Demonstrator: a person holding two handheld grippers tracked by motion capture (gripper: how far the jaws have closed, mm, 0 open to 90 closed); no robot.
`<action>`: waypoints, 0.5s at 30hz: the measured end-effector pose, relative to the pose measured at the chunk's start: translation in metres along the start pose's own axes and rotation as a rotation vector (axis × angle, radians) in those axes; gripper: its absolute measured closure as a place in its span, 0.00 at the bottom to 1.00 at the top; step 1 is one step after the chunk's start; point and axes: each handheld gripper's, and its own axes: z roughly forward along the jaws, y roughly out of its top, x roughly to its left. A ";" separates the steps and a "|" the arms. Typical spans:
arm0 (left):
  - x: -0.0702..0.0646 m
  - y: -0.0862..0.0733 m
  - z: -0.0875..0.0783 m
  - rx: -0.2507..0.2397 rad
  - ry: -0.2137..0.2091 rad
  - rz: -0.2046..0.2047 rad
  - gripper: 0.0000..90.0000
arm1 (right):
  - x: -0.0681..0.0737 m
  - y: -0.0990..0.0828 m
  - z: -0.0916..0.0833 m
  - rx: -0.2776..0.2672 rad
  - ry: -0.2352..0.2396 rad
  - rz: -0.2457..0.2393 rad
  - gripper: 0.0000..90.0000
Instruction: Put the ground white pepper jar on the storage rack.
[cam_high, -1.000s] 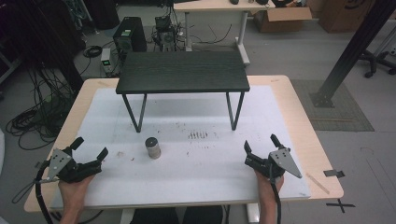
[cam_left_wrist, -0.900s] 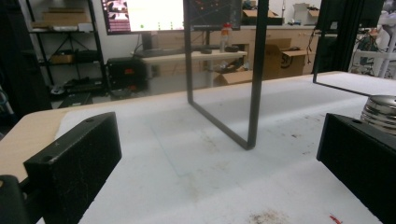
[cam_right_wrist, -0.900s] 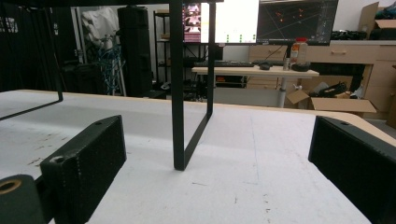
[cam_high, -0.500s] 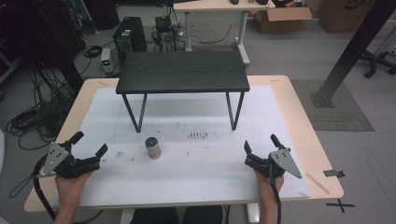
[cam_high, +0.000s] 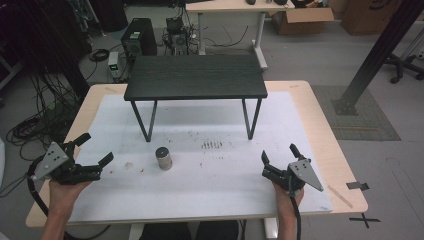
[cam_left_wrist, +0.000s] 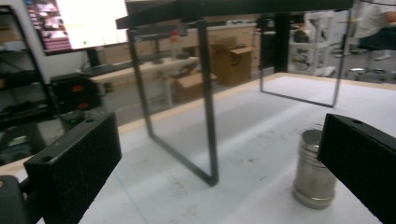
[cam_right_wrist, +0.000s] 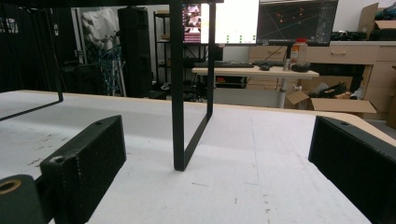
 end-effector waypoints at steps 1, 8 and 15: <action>0.000 0.002 0.000 0.004 -0.019 0.006 0.00 | 0.000 0.000 0.000 0.000 0.000 0.000 0.04; -0.004 0.007 0.008 0.028 -0.121 0.004 0.00 | 0.000 0.000 0.000 0.000 0.000 0.000 0.04; -0.012 0.006 0.018 0.057 -0.185 -0.002 0.00 | 0.000 0.000 0.000 -0.001 0.000 0.000 0.04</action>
